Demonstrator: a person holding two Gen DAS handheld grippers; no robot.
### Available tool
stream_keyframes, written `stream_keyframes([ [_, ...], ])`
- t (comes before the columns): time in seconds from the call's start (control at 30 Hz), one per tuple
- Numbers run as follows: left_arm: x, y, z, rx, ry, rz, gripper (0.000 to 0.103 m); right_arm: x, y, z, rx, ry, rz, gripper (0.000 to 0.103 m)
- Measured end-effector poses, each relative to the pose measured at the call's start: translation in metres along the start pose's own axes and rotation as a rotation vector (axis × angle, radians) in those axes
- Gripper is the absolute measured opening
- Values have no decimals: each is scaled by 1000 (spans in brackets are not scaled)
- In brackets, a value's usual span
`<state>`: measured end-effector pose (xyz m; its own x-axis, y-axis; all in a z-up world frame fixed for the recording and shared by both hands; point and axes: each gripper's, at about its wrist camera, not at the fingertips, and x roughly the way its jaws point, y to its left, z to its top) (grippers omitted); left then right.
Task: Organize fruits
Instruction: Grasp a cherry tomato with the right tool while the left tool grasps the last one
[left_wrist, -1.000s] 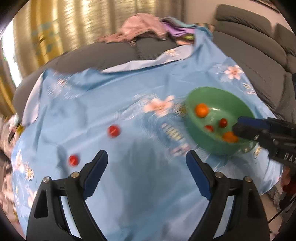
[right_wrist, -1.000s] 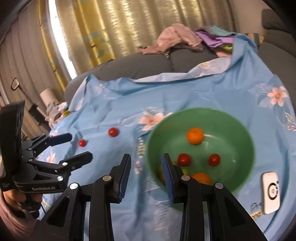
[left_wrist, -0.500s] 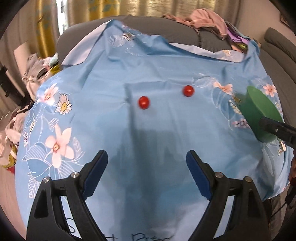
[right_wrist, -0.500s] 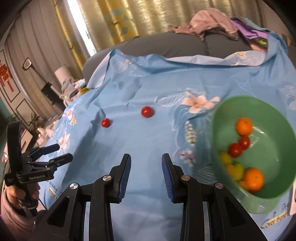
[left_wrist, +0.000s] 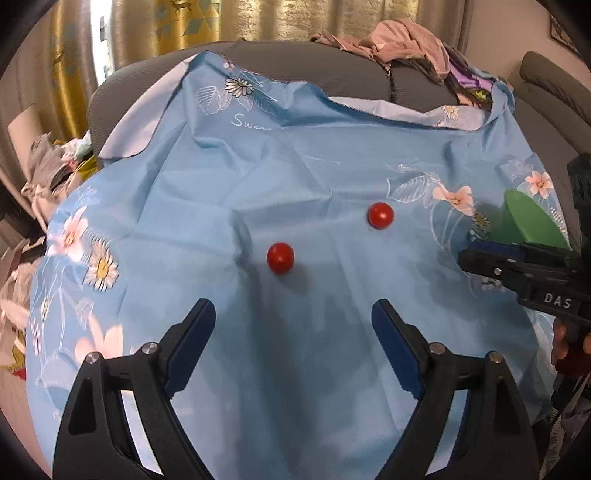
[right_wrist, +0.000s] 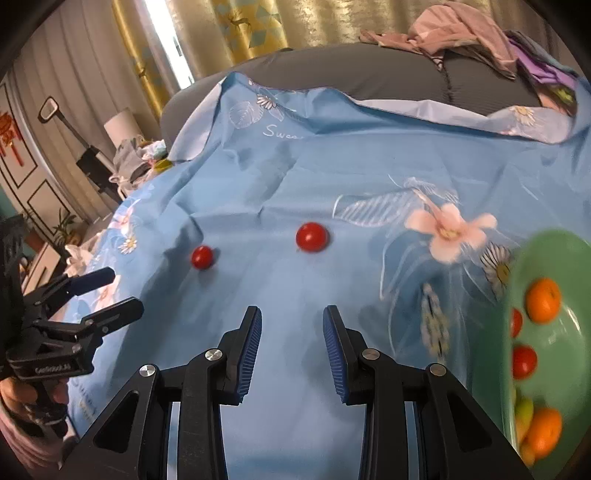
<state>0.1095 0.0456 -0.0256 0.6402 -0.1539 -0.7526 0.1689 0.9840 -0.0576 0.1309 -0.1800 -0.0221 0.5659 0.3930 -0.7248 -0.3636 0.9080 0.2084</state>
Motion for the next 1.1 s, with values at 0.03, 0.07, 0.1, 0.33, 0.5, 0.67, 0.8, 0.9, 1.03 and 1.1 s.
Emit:
stream_keyframes([
  [0.03, 7, 1, 5, 2, 1, -2, 87, 6, -1, 4, -1, 6, -4, 34],
  [0.07, 10, 1, 8, 3, 3, -2, 86, 12, 0, 8, -6, 9, -3, 34],
  [0.1, 14, 1, 13, 7, 6, -3, 86, 16, 0, 11, -10, 10, -3, 34],
  [0.33, 47, -5, 30, 63, 40, 23, 86, 56, -6, 37, -29, 24, -34, 34],
  [0.5, 67, -5, 34, 84, 73, 46, 86, 82, -10, 48, -36, 54, -56, 34],
  [0.67, 75, -4, 37, 108, 75, 67, 85, 98, -8, 54, -50, 74, -61, 34],
  [0.8, 77, -1, 36, 107, 79, 70, 79, 105, -5, 57, -71, 83, -63, 34],
  [0.9, 78, 0, 35, 106, 80, 66, 75, 108, -7, 57, -64, 85, -54, 34],
  [1.03, 76, 3, 34, 101, 66, 56, 74, 102, -8, 55, -52, 71, -50, 33],
  [1.1, 75, 4, 33, 101, 58, 45, 74, 92, -10, 53, -30, 54, -27, 33],
])
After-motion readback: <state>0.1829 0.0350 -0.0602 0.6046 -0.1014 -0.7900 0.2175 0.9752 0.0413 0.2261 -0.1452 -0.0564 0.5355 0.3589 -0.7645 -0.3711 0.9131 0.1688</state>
